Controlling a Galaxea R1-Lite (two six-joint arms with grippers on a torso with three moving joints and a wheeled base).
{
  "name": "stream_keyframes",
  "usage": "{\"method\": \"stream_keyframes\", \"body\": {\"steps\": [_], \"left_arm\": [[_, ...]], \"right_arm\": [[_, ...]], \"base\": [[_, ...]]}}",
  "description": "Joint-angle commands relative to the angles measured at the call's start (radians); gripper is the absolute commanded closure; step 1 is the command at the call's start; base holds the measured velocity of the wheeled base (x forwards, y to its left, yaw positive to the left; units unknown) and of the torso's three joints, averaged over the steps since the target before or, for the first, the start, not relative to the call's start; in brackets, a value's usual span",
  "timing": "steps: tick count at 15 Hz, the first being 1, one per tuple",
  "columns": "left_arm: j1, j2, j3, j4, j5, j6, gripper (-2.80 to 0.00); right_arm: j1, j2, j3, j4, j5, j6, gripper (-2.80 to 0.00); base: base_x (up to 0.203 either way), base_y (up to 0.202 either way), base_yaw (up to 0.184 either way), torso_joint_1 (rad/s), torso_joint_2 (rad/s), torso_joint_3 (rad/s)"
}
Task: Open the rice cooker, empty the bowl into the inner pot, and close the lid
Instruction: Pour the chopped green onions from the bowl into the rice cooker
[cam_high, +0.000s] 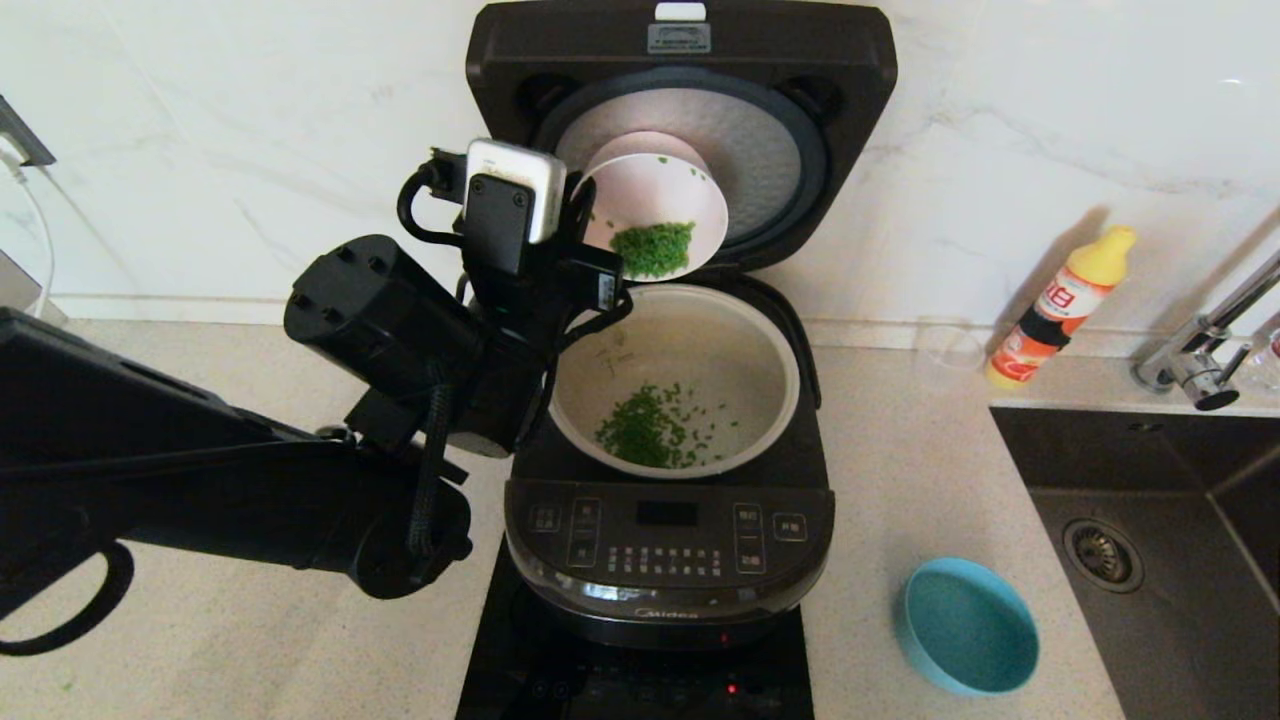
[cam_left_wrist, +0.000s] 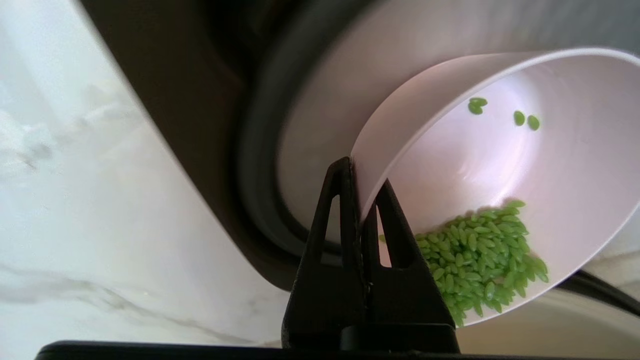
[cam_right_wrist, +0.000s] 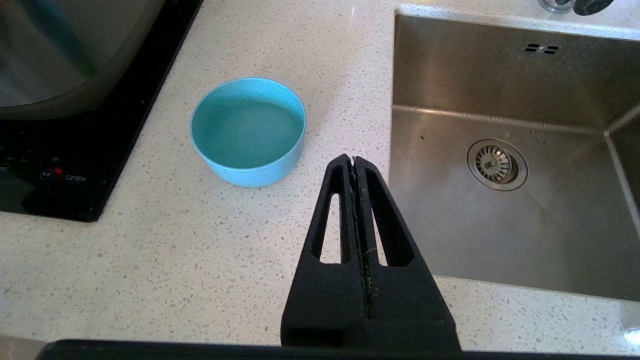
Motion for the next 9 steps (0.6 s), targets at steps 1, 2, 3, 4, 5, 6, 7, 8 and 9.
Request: {"method": "stream_keyframes", "body": {"steps": [1, 2, 3, 4, 5, 6, 7, 8, 9], "left_arm": [[0.000, 0.034, -0.002, -0.007, 0.002, -0.003, 0.00], [0.000, 0.031, -0.001, -0.007, 0.002, -0.002, 0.00], [0.000, 0.016, -0.006, -0.007, 0.002, 0.002, 0.00], [0.000, -0.014, -0.017, -0.007, 0.001, 0.004, 0.00], [0.000, -0.030, -0.019, -0.007, 0.001, 0.002, 0.00], [0.000, -0.016, 0.006, -0.007, 0.005, 0.000, 0.00], [0.000, 0.010, 0.055, -0.007, 0.007, 0.000, 0.00], [0.000, 0.016, 0.081, -0.007, 0.008, 0.000, 0.00], [0.000, -0.008, 0.067, -0.007, 0.008, -0.002, 0.00]], "right_arm": [[0.000, 0.000, 0.000, 0.000, 0.000, -0.001, 0.00], [0.000, 0.000, 0.000, 0.000, 0.002, -0.001, 0.00], [0.000, 0.000, 0.000, 0.000, 0.000, -0.001, 0.00], [0.000, 0.000, 0.000, 0.000, 0.000, -0.001, 0.00], [0.000, 0.000, 0.000, 0.000, 0.000, -0.001, 0.00], [0.000, 0.000, 0.000, 0.000, 0.002, -0.001, 0.00], [0.000, 0.000, 0.000, 0.000, 0.000, -0.001, 0.00], [0.000, 0.000, 0.000, 0.000, 0.000, -0.001, 0.00], [0.000, 0.000, 0.000, 0.000, 0.000, -0.001, 0.00]], "base": [[0.000, 0.000, 0.000, 0.000, 0.00, 0.000], [0.000, 0.000, 0.000, 0.000, 0.00, 0.000], [0.000, 0.000, 0.000, 0.000, 0.00, 0.000], [0.000, 0.000, 0.000, 0.000, 0.00, 0.000], [0.000, 0.000, 0.000, 0.000, 0.00, 0.000], [0.000, 0.000, 0.000, 0.000, 0.00, 0.000], [0.000, 0.000, 0.000, 0.000, 0.00, 0.000], [0.000, 0.000, 0.000, 0.000, 0.00, 0.000], [0.000, 0.000, 0.000, 0.000, 0.00, 0.000]]}}
